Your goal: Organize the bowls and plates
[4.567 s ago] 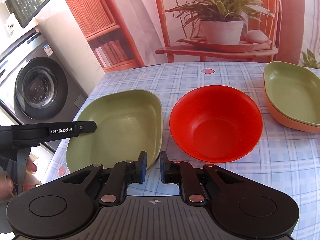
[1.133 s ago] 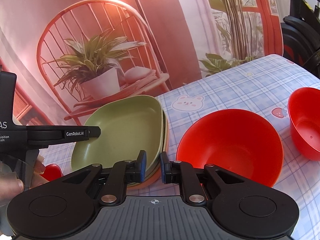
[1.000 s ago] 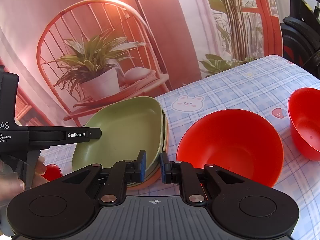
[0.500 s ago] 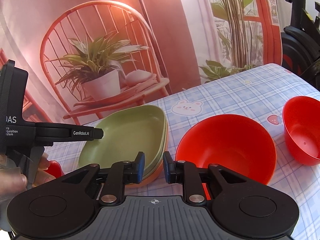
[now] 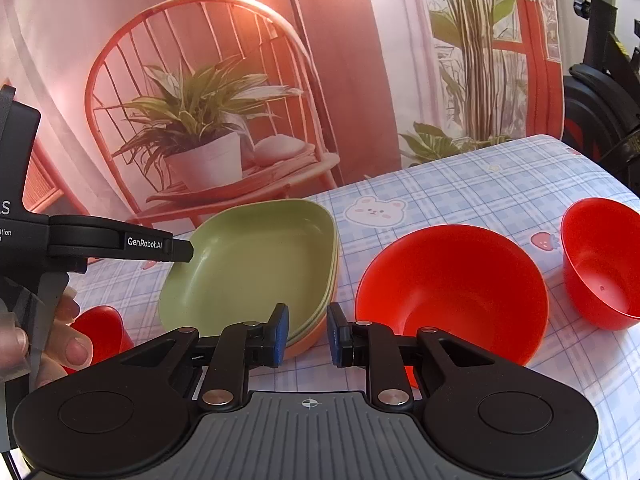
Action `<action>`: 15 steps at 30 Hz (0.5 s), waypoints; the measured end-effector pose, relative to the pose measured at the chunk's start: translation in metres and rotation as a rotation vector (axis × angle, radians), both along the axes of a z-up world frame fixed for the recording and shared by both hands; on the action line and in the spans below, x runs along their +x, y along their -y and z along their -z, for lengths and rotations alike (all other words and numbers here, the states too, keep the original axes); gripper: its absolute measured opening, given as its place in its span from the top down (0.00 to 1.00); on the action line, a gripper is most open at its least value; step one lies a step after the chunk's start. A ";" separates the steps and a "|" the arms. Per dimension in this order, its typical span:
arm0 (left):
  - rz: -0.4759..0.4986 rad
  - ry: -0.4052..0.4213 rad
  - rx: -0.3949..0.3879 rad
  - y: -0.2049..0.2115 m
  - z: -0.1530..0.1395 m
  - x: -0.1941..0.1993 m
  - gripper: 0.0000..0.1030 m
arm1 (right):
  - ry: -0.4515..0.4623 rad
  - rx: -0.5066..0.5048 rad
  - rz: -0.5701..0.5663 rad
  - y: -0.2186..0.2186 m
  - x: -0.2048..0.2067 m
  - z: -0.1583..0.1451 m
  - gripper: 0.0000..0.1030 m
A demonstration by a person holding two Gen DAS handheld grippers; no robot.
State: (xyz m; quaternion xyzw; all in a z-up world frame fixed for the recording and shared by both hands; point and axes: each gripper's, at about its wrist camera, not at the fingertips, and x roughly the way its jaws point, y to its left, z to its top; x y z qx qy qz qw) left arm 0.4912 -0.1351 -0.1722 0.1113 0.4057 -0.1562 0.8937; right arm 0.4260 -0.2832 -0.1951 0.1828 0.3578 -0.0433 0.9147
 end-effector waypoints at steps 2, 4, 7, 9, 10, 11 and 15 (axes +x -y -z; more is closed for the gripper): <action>-0.004 0.010 -0.007 -0.003 -0.010 -0.008 0.83 | 0.018 -0.013 0.001 -0.002 -0.006 -0.010 0.80; -0.005 0.023 -0.020 -0.008 -0.022 -0.018 0.83 | 0.038 -0.019 0.002 -0.003 -0.014 -0.023 0.80; -0.004 0.047 -0.035 -0.012 -0.042 -0.032 0.83 | 0.066 -0.037 0.007 -0.006 -0.026 -0.038 0.80; -0.004 0.059 -0.043 -0.017 -0.053 -0.041 0.82 | 0.077 -0.047 0.013 -0.008 -0.035 -0.048 0.80; -0.002 0.062 -0.046 -0.019 -0.058 -0.045 0.82 | 0.080 -0.049 0.016 -0.009 -0.038 -0.051 0.80; 0.001 0.064 -0.046 -0.021 -0.062 -0.048 0.80 | 0.082 -0.051 0.018 -0.010 -0.042 -0.055 0.80; 0.022 0.081 -0.056 -0.037 -0.078 -0.066 0.70 | 0.096 -0.061 0.021 -0.015 -0.057 -0.070 0.80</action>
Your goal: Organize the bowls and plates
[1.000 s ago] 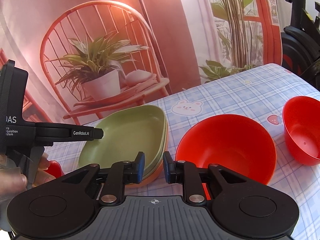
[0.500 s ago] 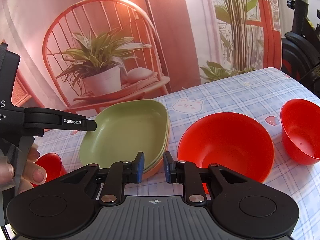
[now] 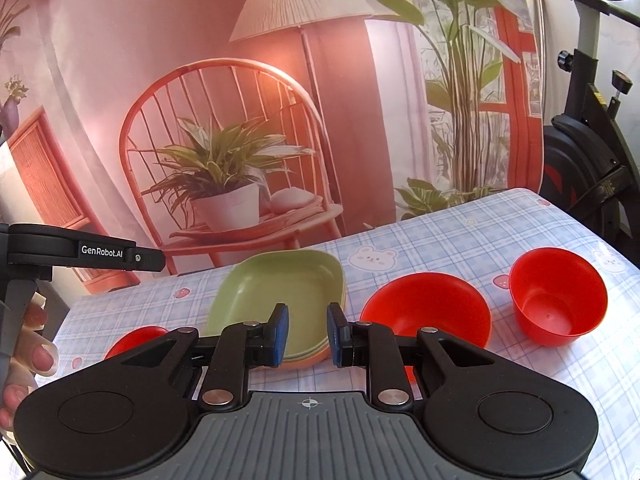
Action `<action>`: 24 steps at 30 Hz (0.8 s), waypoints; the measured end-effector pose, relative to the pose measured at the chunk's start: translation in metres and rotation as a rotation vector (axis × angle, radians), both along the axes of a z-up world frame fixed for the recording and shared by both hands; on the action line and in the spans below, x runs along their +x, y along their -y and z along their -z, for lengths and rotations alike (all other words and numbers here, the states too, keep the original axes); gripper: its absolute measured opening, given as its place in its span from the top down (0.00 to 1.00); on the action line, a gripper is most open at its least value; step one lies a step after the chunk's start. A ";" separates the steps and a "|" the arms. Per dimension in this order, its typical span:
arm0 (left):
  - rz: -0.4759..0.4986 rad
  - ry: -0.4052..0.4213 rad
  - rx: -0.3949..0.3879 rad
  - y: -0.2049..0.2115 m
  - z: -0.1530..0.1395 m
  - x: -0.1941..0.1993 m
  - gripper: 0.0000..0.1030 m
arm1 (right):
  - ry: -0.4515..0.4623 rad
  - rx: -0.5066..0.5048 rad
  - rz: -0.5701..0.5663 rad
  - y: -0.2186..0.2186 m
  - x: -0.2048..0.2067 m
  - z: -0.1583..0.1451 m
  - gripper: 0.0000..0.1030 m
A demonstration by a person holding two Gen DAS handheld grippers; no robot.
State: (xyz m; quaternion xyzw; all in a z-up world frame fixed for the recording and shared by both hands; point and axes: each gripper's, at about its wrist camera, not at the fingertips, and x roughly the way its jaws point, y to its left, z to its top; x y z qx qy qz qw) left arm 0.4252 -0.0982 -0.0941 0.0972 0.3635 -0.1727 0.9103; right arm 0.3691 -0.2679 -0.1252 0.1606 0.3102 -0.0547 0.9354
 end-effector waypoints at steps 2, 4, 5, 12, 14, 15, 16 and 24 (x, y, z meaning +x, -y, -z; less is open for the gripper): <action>0.005 -0.010 -0.018 -0.010 -0.004 -0.005 0.70 | 0.004 -0.001 0.000 -0.003 -0.004 -0.004 0.80; 0.009 -0.017 -0.025 -0.021 -0.006 -0.010 0.70 | 0.004 0.009 -0.004 -0.007 -0.007 -0.007 0.80; 0.010 -0.018 -0.021 -0.026 -0.007 -0.011 0.69 | 0.004 0.014 -0.006 -0.009 -0.008 -0.008 0.80; -0.013 -0.029 -0.002 -0.063 -0.005 -0.014 0.68 | -0.006 0.035 -0.062 -0.035 0.000 -0.006 0.79; -0.023 -0.036 -0.004 -0.072 -0.002 -0.012 0.68 | -0.010 0.040 -0.072 -0.042 0.005 -0.003 0.79; -0.029 -0.042 -0.006 -0.077 0.001 -0.010 0.68 | -0.012 0.045 -0.077 -0.046 0.008 -0.001 0.79; -0.036 -0.047 -0.007 -0.082 0.003 -0.008 0.68 | -0.016 0.050 -0.082 -0.049 0.010 0.002 0.79; -0.081 -0.103 -0.028 -0.105 0.033 0.008 0.68 | -0.056 0.067 -0.170 -0.086 0.038 0.023 0.79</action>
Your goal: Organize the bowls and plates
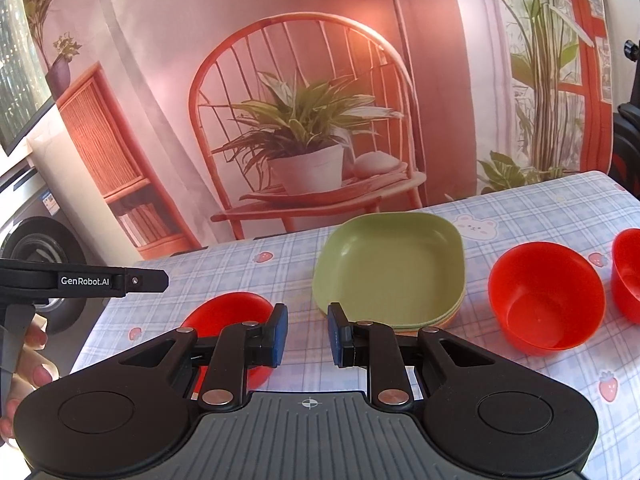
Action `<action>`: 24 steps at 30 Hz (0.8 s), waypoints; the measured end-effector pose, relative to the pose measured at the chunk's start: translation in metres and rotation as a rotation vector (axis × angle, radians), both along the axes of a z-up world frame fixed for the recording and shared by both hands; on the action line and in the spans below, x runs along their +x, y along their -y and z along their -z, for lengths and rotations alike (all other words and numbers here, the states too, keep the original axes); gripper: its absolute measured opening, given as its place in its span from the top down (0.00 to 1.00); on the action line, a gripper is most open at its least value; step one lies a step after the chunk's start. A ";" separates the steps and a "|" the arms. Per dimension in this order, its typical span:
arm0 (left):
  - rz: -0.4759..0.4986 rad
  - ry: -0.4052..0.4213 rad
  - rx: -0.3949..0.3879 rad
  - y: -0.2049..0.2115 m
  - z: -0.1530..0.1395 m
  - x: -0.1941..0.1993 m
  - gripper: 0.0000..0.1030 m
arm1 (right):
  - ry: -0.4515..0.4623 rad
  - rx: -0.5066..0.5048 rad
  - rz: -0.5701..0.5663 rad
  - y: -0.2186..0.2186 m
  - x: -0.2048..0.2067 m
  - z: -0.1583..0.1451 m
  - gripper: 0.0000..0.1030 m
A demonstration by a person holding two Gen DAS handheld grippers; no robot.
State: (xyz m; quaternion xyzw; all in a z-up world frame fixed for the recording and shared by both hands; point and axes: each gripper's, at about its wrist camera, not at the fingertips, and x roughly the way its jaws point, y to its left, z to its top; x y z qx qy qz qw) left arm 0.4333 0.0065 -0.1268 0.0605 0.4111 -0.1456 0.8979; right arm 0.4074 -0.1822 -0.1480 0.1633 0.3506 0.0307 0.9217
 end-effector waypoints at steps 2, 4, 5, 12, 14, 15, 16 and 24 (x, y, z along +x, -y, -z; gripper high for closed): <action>-0.005 -0.015 -0.006 -0.004 0.008 0.004 0.68 | -0.018 0.004 -0.008 -0.007 0.009 0.007 0.79; -0.012 -0.028 -0.015 -0.007 0.015 0.008 0.68 | -0.036 0.004 -0.016 -0.012 0.016 0.013 0.79; -0.016 -0.035 -0.017 -0.009 0.019 0.010 0.68 | -0.042 -0.001 -0.023 -0.015 0.020 0.017 0.79; -0.015 -0.074 -0.021 -0.013 0.040 0.019 0.67 | -0.081 -0.002 -0.055 -0.027 0.037 0.035 0.79; -0.017 -0.077 -0.018 -0.014 0.043 0.020 0.67 | -0.088 -0.002 -0.070 -0.030 0.041 0.039 0.79; -0.019 -0.079 -0.014 -0.014 0.045 0.021 0.67 | -0.094 -0.005 -0.074 -0.032 0.043 0.041 0.79; -0.021 -0.080 -0.011 -0.015 0.047 0.021 0.66 | -0.102 -0.006 -0.078 -0.033 0.045 0.043 0.79; -0.026 -0.110 -0.012 -0.019 0.059 0.023 0.63 | -0.140 0.006 -0.102 -0.037 0.049 0.058 0.79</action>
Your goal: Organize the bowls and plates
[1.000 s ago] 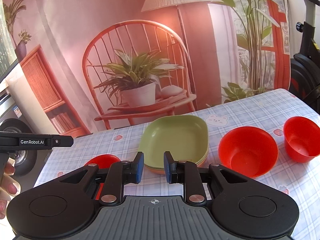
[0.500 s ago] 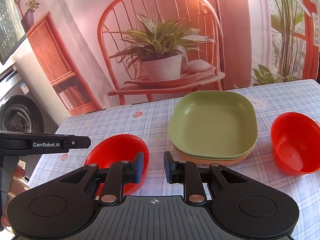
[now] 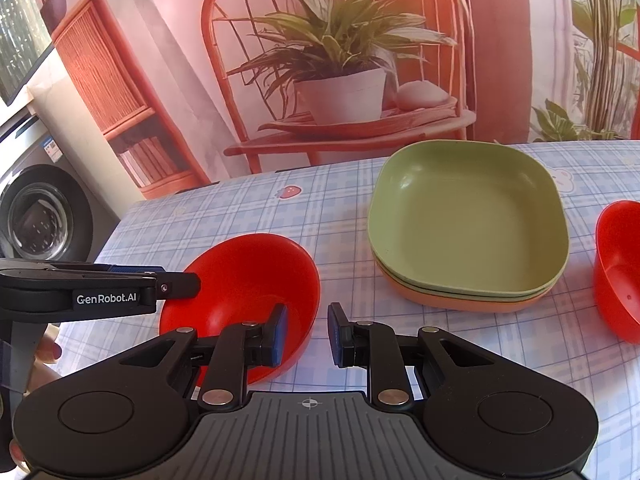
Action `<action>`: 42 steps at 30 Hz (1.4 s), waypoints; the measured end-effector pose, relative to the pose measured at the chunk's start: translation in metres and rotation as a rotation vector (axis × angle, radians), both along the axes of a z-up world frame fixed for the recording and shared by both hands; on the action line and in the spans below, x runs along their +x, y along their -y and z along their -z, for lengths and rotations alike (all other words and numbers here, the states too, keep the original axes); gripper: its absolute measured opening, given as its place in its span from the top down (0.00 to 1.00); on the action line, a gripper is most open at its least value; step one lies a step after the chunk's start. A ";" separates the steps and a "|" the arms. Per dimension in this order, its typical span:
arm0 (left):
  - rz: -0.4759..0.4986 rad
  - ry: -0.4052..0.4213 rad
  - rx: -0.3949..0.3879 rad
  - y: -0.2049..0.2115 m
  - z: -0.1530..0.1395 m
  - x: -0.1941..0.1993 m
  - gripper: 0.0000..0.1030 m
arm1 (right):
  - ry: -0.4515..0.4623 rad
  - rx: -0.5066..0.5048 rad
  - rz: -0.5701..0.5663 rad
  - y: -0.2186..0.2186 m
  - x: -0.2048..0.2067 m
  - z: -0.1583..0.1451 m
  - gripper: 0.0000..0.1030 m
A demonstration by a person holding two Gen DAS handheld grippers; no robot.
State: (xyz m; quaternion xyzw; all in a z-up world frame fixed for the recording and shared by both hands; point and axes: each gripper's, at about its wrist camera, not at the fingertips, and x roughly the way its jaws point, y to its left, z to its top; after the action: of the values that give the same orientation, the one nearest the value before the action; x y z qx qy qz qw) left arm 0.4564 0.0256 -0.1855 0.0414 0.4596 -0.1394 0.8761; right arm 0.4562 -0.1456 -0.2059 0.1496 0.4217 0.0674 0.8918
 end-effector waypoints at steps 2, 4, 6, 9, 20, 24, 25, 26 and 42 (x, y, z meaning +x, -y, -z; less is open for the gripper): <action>-0.003 -0.007 -0.012 0.000 0.002 -0.001 0.63 | -0.003 -0.002 -0.002 -0.001 0.000 0.001 0.80; -0.005 -0.011 -0.018 0.001 0.004 -0.002 0.63 | -0.009 0.005 -0.006 -0.001 0.001 0.003 0.80; -0.007 -0.003 -0.020 0.002 0.005 -0.005 0.64 | -0.012 0.010 -0.008 0.000 0.001 0.004 0.80; -0.023 0.007 -0.029 0.002 0.004 -0.009 0.79 | -0.011 0.021 -0.009 0.001 -0.001 0.005 0.81; -0.053 0.018 -0.073 0.002 0.003 -0.025 0.83 | 0.010 0.040 -0.014 0.002 -0.007 0.000 0.89; -0.056 0.010 -0.082 0.000 0.004 -0.025 0.83 | 0.011 0.041 -0.015 0.001 -0.008 0.000 0.89; -0.055 0.010 -0.084 0.000 0.004 -0.025 0.83 | 0.012 0.041 -0.015 0.001 -0.009 0.000 0.89; -0.056 0.009 -0.086 0.000 0.004 -0.025 0.83 | 0.013 0.042 -0.017 0.001 -0.009 0.000 0.89; -0.034 0.050 -0.121 0.024 -0.025 -0.039 0.83 | 0.058 0.064 0.044 0.025 -0.030 -0.027 0.89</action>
State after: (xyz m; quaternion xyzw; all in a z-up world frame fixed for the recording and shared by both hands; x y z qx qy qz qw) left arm 0.4172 0.0017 -0.1607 -0.0159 0.4289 -0.1511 0.8905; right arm 0.4259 -0.1710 -0.1789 0.1851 0.3899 0.0652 0.8997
